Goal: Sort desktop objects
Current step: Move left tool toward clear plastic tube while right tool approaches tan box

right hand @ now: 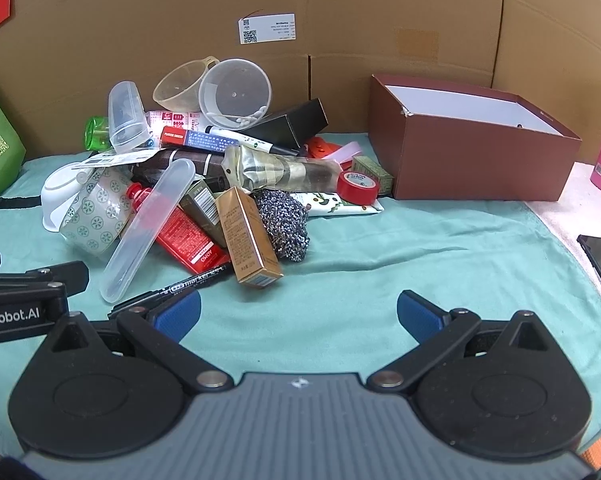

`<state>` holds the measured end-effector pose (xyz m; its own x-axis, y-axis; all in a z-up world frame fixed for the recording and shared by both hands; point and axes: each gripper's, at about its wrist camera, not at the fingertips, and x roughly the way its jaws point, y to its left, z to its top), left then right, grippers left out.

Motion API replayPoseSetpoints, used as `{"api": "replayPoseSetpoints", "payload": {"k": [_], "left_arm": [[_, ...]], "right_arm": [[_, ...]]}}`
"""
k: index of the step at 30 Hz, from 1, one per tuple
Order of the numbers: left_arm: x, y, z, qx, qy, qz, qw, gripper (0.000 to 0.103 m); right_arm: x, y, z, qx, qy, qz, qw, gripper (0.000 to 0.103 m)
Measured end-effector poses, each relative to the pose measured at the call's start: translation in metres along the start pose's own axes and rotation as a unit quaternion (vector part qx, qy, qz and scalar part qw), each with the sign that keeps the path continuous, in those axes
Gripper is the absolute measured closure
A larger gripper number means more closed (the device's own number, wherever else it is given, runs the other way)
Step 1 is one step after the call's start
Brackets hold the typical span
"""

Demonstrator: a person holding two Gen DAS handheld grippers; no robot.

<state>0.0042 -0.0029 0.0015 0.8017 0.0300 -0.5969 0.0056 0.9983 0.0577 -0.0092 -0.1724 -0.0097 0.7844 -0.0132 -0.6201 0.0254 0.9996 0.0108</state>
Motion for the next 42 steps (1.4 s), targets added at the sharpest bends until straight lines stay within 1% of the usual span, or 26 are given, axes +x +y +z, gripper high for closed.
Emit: {"api": "replayPoseSetpoints", "payload": {"k": [13,17,23,26,29,31,32,35,37,38,39,40,42], "left_arm": [[0.018,0.0,0.007,0.002,0.014,-0.006,0.9999,0.0],[0.027,-0.001,0.006,0.006,0.026,-0.011,0.9996,0.0],[0.034,0.001,0.006,0.007,0.033,-0.033,0.9989,0.0],[0.038,0.003,0.009,0.006,0.032,-0.042,0.9986,0.002],[0.047,0.001,0.013,0.015,0.036,-0.054,0.9978,0.006],[0.052,-0.001,0.013,0.021,0.042,-0.068,0.9966,0.015],[0.054,-0.002,0.013,0.022,0.046,-0.076,0.9959,0.018],[0.062,-0.004,0.012,0.023,0.055,-0.094,0.9938,0.029],[0.067,-0.006,0.012,0.027,0.058,-0.104,0.9925,0.045],[0.069,-0.006,0.013,0.028,0.061,-0.108,0.9919,0.049],[0.072,-0.006,0.013,0.026,0.063,-0.114,0.9911,0.058],[0.075,-0.005,0.014,0.023,0.066,-0.121,0.9902,0.064],[0.078,-0.003,0.016,0.015,0.066,-0.134,0.9886,0.064]], "right_arm": [[0.019,-0.003,0.008,0.003,0.015,-0.004,1.0,0.001],[0.027,-0.003,0.008,0.002,0.022,-0.004,1.0,0.001],[0.039,-0.004,0.007,-0.002,0.031,0.01,0.999,0.001],[0.043,-0.004,0.008,-0.004,0.025,0.023,0.999,0.001],[0.05,-0.004,0.011,-0.01,0.024,0.026,0.999,0.002],[0.055,-0.004,0.012,-0.017,0.024,0.027,0.999,0.003],[0.057,-0.003,0.012,-0.021,0.024,0.028,0.999,0.004],[0.062,-0.001,0.011,-0.035,0.019,0.032,0.999,0.007],[0.063,0.0,0.01,-0.041,0.014,0.048,0.998,0.015],[0.063,0.0,0.011,-0.044,0.012,0.054,0.997,0.016],[0.063,0.0,0.011,-0.047,0.009,0.059,0.997,0.02],[0.062,0.001,0.012,-0.051,0.005,0.061,0.997,0.028],[0.062,0.002,0.014,-0.058,-0.001,0.06,0.996,0.039]]}}
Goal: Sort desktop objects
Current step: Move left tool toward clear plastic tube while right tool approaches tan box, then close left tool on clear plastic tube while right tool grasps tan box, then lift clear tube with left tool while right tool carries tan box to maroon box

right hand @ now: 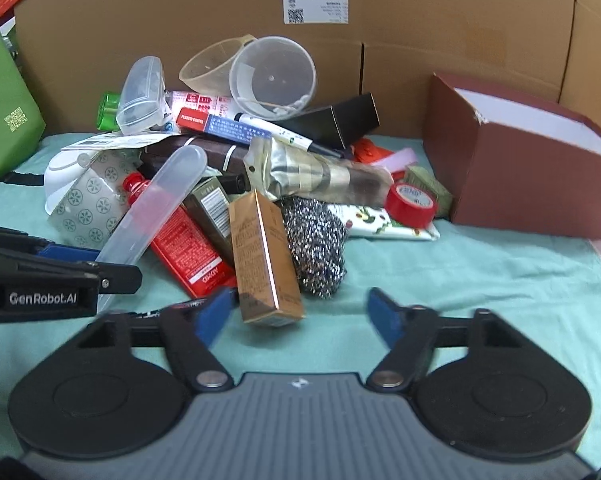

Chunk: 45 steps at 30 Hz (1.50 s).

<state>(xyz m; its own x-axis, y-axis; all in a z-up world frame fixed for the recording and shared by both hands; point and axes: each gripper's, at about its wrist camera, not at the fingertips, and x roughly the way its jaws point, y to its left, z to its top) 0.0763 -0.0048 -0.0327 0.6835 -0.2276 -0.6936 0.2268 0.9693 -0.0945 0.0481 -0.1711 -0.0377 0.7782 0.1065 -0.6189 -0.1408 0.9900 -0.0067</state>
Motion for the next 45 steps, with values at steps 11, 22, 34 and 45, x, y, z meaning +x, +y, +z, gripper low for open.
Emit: {"api": "replayPoseSetpoints", "payload": {"k": [11,22,34,45], "left_arm": [[0.02,0.001,0.006,0.002,0.015,-0.012,0.9998,0.065],[0.005,0.004,-0.001,-0.006,0.035,-0.047,0.9983,0.076],[-0.015,-0.005,-0.019,-0.007,0.062,-0.066,0.9959,0.075],[-0.003,-0.013,-0.011,0.036,0.063,-0.06,0.9955,0.074]], "right_arm": [[0.009,0.021,0.0,-0.062,-0.011,0.01,0.998,0.071],[-0.002,0.008,-0.003,-0.038,0.006,0.032,0.999,0.08],[-0.021,-0.002,-0.022,0.006,0.05,0.045,0.998,0.079],[-0.012,-0.005,-0.02,-0.013,0.053,0.054,0.997,0.076]]}}
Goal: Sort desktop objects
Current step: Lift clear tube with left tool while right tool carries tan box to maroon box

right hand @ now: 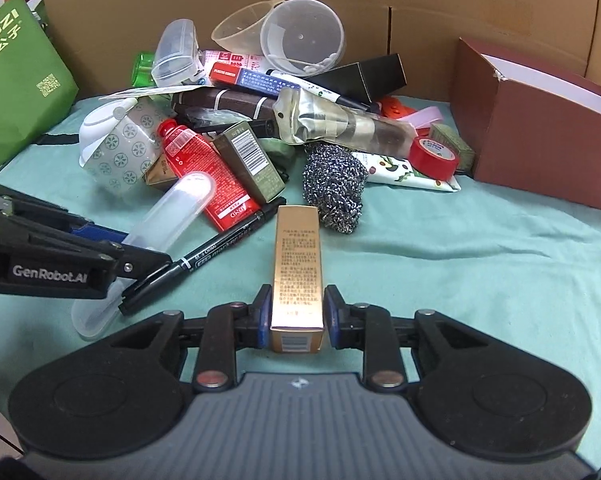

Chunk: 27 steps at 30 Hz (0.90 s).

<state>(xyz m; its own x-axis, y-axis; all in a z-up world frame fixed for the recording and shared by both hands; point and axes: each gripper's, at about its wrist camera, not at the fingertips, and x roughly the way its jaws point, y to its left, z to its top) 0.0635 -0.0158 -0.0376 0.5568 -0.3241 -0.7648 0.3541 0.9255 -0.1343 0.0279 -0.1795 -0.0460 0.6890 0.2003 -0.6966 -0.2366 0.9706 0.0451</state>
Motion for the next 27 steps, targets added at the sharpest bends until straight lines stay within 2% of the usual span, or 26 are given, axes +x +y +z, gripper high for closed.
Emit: {"api": "replayPoseSetpoints", "payload": {"k": [6,7,13,16,19,23,25,27], "left_arm": [[0.002,-0.002,0.002,0.008,-0.002,-0.001,1.0,0.075],[0.001,-0.001,0.001,0.006,-0.001,-0.003,1.0,0.075],[-0.015,0.008,-0.001,-0.041,0.001,-0.034,0.9986,0.075],[-0.03,0.001,0.007,-0.042,-0.015,-0.05,0.9977,0.075],[-0.044,-0.014,0.024,-0.029,-0.036,-0.071,0.9964,0.075],[-0.054,-0.04,0.063,-0.016,-0.059,-0.11,0.9921,0.075],[-0.056,-0.054,0.089,-0.012,-0.066,-0.134,0.9888,0.075],[-0.056,-0.07,0.116,0.003,-0.076,-0.139,0.9873,0.075]], "right_arm": [[0.004,0.001,0.003,0.002,-0.006,0.001,1.0,0.077],[0.004,-0.001,0.003,0.005,-0.008,0.004,1.0,0.08],[-0.011,-0.005,-0.001,0.016,-0.022,0.024,0.999,0.08],[-0.025,-0.01,0.003,0.02,-0.043,0.028,0.999,0.08],[-0.043,-0.02,0.012,0.025,-0.071,0.024,0.997,0.08],[-0.066,-0.045,0.033,0.031,-0.109,0.012,0.993,0.08],[-0.078,-0.063,0.046,0.037,-0.133,-0.008,0.99,0.08],[-0.089,-0.082,0.06,0.036,-0.157,-0.035,0.986,0.08]]}}
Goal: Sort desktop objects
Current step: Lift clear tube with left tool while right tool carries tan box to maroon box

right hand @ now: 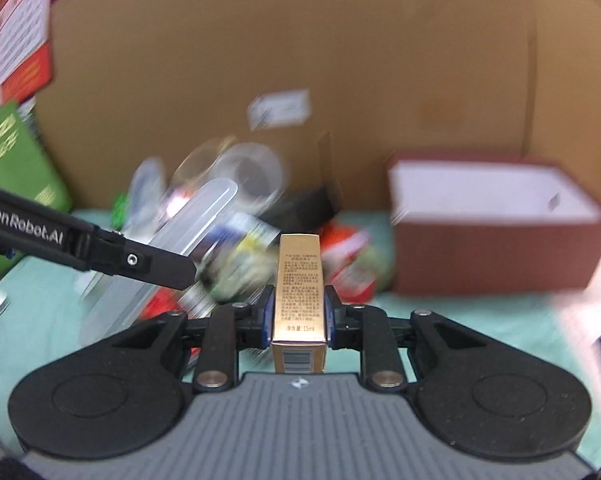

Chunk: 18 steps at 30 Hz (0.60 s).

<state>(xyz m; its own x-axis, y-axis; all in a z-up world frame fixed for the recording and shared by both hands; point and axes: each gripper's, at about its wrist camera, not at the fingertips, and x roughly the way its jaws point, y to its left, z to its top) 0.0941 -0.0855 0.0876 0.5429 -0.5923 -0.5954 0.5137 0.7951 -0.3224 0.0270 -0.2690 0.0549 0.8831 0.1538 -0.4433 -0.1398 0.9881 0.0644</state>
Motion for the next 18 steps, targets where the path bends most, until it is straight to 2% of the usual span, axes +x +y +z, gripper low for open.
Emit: {"api": "replayPoseSetpoints", "payload": {"k": [3,7,9,12,16,18], "left_arm": [[0.022,-0.023,0.039,0.015,-0.014,0.002,0.9998,0.075],[0.061,-0.038,0.09,-0.006,-0.023,-0.037,0.999,0.075],[0.082,-0.049,0.109,-0.002,-0.033,-0.03,0.999,0.075],[0.117,-0.055,0.128,0.004,-0.038,-0.007,0.9992,0.075],[0.179,-0.045,0.136,-0.031,0.0,-0.01,0.9995,0.075],[0.203,-0.045,0.134,-0.027,0.017,-0.011,0.9994,0.075]], "right_arm": [[0.0,-0.029,0.026,-0.003,-0.034,-0.043,0.999,0.08],[0.022,-0.068,0.057,0.003,-0.054,-0.096,0.994,0.08],[0.04,-0.088,0.069,0.001,-0.055,-0.124,0.991,0.08],[0.071,-0.12,0.081,0.014,-0.035,-0.144,0.989,0.08],[0.119,-0.145,0.083,0.018,0.001,-0.151,0.988,0.08],[0.14,-0.153,0.081,0.017,0.023,-0.148,0.989,0.08]]}}
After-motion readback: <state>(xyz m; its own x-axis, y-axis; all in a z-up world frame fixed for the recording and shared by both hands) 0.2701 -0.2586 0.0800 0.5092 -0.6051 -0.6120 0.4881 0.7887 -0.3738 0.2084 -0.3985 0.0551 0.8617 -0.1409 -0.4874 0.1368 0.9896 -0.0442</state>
